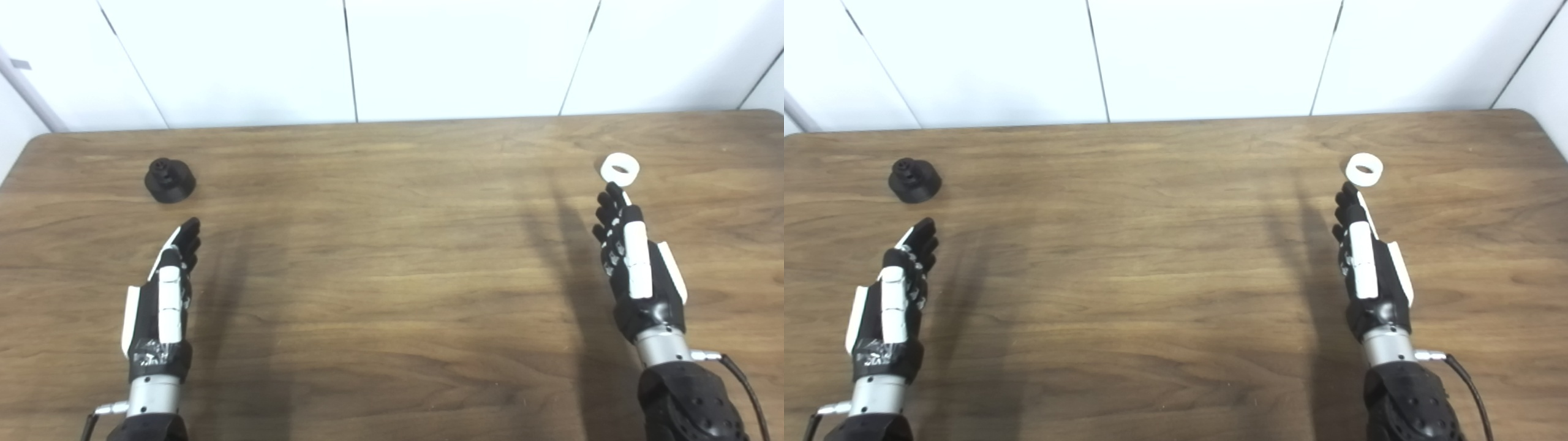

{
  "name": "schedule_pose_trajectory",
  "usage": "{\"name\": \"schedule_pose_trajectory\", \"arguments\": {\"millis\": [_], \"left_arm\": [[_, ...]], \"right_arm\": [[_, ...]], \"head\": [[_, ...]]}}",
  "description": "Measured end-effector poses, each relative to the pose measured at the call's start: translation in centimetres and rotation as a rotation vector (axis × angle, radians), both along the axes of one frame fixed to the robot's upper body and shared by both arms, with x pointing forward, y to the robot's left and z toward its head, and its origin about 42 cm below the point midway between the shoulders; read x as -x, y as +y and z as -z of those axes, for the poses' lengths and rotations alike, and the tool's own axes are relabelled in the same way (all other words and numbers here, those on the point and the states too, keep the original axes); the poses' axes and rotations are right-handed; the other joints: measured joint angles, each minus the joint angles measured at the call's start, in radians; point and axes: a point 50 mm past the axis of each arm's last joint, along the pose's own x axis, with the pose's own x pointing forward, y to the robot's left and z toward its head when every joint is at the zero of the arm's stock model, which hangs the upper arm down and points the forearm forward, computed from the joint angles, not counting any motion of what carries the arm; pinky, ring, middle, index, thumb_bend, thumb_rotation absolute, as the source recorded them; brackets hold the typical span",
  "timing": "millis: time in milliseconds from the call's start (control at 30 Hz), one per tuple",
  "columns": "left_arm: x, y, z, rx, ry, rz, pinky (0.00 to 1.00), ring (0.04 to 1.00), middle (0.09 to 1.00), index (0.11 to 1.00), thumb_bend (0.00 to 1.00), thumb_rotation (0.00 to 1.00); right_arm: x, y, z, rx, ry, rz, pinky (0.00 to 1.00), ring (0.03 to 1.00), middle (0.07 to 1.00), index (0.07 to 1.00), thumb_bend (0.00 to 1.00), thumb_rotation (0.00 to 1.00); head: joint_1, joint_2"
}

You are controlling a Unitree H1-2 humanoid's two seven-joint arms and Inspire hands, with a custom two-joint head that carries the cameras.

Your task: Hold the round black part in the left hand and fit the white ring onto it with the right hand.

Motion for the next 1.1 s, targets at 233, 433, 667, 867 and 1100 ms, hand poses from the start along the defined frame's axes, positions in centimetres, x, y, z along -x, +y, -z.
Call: {"name": "schedule_pose_trajectory", "arguments": {"millis": [233,433,667,867,1100], "left_arm": [[0.0,-0.1,0.2,-0.002,0.004,-0.021,1.0,0.932,0.922,0.881,0.5,0.91],[-0.1,-0.1,0.4,-0.002,0.007,-0.022,1.0,0.936,0.924,0.885,0.49,0.92],[-0.1,-0.5,0.5,-0.003,0.008,-0.025,0.99,0.922,0.908,0.869,0.45,0.87],[-0.3,-1.6,0.7,-0.019,-0.003,0.013,1.0,0.95,0.938,0.903,0.42,0.92],[-0.3,-2.2,1.4,-0.052,0.003,0.031,1.0,0.967,0.943,0.908,0.48,0.91]], "right_arm": [[0.0,-0.2,0.0,-0.006,0.0,0.0,1.0,0.994,0.981,0.977,0.49,1.0],[0.0,-0.2,0.0,-0.009,0.001,-0.002,1.0,0.995,0.985,0.981,0.5,1.0],[0.1,-0.5,0.2,-0.002,0.011,-0.007,1.0,1.0,0.996,0.991,0.47,1.0],[0.6,-1.5,0.8,0.012,0.041,-0.014,1.0,1.0,1.0,1.0,0.45,1.0],[0.7,-1.2,1.0,0.008,0.042,-0.035,1.0,0.999,0.98,0.987,0.45,1.0]], "head": [[0.012,-0.002],[0.009,-0.008],[0.107,-0.052],[0.216,-0.126],[0.268,-0.192]]}}
